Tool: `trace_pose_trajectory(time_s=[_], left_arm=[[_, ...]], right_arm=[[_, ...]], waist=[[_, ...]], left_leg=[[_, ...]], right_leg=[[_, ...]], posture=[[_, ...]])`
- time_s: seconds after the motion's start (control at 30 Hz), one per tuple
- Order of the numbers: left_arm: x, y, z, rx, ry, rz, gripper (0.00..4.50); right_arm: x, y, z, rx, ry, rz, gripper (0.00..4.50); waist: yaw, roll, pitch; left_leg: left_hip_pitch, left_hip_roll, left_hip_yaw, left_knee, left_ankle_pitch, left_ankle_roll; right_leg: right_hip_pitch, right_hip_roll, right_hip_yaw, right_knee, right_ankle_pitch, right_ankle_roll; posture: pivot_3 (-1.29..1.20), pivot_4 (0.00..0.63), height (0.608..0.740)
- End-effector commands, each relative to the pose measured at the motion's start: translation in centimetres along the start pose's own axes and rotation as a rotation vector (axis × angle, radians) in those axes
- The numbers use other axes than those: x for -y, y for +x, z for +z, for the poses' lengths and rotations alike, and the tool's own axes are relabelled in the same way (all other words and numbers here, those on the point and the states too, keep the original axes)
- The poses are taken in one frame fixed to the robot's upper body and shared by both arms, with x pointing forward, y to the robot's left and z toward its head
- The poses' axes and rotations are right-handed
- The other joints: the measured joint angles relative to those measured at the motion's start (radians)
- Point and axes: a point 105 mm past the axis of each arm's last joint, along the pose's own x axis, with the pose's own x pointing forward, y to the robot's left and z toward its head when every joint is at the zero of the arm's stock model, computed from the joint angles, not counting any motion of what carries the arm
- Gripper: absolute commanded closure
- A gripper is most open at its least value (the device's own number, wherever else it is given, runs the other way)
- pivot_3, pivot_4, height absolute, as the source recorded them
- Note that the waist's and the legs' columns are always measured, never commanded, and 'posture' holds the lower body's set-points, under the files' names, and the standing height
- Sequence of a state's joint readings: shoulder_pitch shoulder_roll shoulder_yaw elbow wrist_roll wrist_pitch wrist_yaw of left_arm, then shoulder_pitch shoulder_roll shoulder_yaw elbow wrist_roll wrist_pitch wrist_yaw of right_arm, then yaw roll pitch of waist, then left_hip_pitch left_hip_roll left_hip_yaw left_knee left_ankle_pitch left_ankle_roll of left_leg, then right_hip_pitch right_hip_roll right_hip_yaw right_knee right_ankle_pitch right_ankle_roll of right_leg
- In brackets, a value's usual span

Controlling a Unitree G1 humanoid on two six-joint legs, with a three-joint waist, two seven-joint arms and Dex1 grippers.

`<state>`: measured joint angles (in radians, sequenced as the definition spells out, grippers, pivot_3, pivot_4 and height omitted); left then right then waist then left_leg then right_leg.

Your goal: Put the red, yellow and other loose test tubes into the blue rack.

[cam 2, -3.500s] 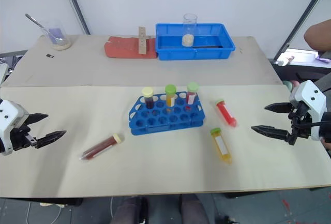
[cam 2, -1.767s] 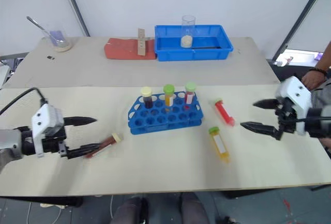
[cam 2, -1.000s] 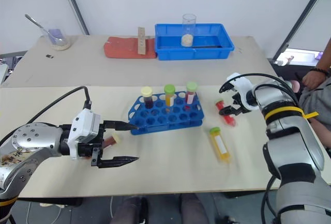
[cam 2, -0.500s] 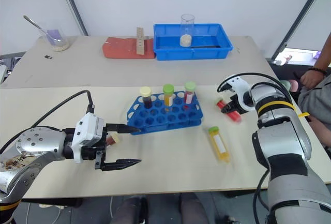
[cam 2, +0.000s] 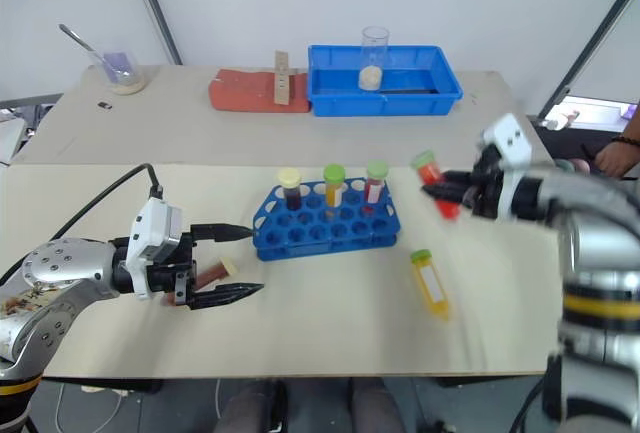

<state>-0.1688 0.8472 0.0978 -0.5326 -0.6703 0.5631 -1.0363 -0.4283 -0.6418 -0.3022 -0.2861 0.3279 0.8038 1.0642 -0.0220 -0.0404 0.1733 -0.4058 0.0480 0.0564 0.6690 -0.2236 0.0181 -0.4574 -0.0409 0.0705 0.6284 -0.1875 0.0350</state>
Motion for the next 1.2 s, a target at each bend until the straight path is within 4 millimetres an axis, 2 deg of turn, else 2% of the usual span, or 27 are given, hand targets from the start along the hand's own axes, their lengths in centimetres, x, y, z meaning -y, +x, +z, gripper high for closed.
trace_pose_trajectory(time_s=[0.03, 0.13, 0.37, 0.47, 0.67, 0.97, 1.2], left_arm=[[0.2, 0.0, 1.2, 0.050, 0.044, -0.041, 0.00], [0.0, 0.1, 1.6, 0.076, 0.045, -0.057, 0.00], [-0.1, 0.2, 2.2, 0.101, 0.048, -0.094, 0.00], [0.1, 0.3, 2.2, 0.100, 0.046, -0.104, 0.00], [0.5, 0.3, 2.3, 0.098, 0.041, -0.107, 0.00], [0.5, 0.4, 2.7, 0.120, 0.022, -0.097, 0.00], [0.3, 0.2, 2.8, 0.131, 0.017, -0.099, 0.00]], right_arm=[[-1.9, -0.8, 3.0, 0.187, -0.128, -0.102, 3.49], [-3.1, 0.5, 2.5, 0.266, -0.144, -0.135, 3.49], [-3.3, 4.1, 0.4, 0.340, -0.119, -0.185, 3.49], [-3.2, 5.1, -0.4, 0.351, -0.113, -0.194, 3.49], [-2.4, 5.7, -1.5, 0.372, -0.096, -0.246, 3.49], [-1.7, 6.3, -1.5, 0.424, -0.102, -0.317, 3.49], [-2.0, 7.2, -1.9, 0.425, -0.093, -0.316, 3.49]], waist=[[-0.001, 0.000, 0.000], [-0.002, 0.000, 0.000], [-0.012, 0.000, 0.000], [-0.015, 0.000, 0.000], [-0.017, 0.000, 0.000], [-0.021, 0.000, 0.000], [-0.021, 0.000, 0.000]], left_leg=[[0.000, 0.000, 0.000, 0.001, 0.000, 0.000], [0.002, 0.001, 0.000, 0.009, 0.000, -0.001], [0.001, 0.001, 0.001, 0.009, 0.001, -0.001], [0.000, 0.001, 0.000, 0.007, 0.001, 0.000], [-0.001, 0.001, 0.000, 0.007, 0.000, 0.000], [0.001, 0.001, 0.000, 0.007, 0.000, 0.000], [0.000, 0.001, 0.000, 0.007, 0.000, 0.000]], right_leg=[[0.001, 0.000, 0.000, 0.000, 0.001, 0.001], [0.003, 0.000, -0.001, 0.001, 0.001, -0.003], [0.003, 0.000, 0.000, 0.001, 0.001, -0.006], [0.002, 0.000, 0.000, 0.001, 0.003, -0.002], [0.002, 0.000, 0.000, 0.001, 0.002, -0.001], [0.002, 0.001, 0.000, 0.002, 0.002, -0.001], [0.002, 0.001, 0.000, 0.001, 0.002, -0.001]], posture=[[0.00, 0.150, 0.740], [0.00, 0.150, 0.740], [0.00, 0.150, 0.740], [0.00, 0.150, 0.740], [0.00, 0.150, 0.740], [0.00, 0.150, 0.740], [0.00, 0.150, 0.740]])
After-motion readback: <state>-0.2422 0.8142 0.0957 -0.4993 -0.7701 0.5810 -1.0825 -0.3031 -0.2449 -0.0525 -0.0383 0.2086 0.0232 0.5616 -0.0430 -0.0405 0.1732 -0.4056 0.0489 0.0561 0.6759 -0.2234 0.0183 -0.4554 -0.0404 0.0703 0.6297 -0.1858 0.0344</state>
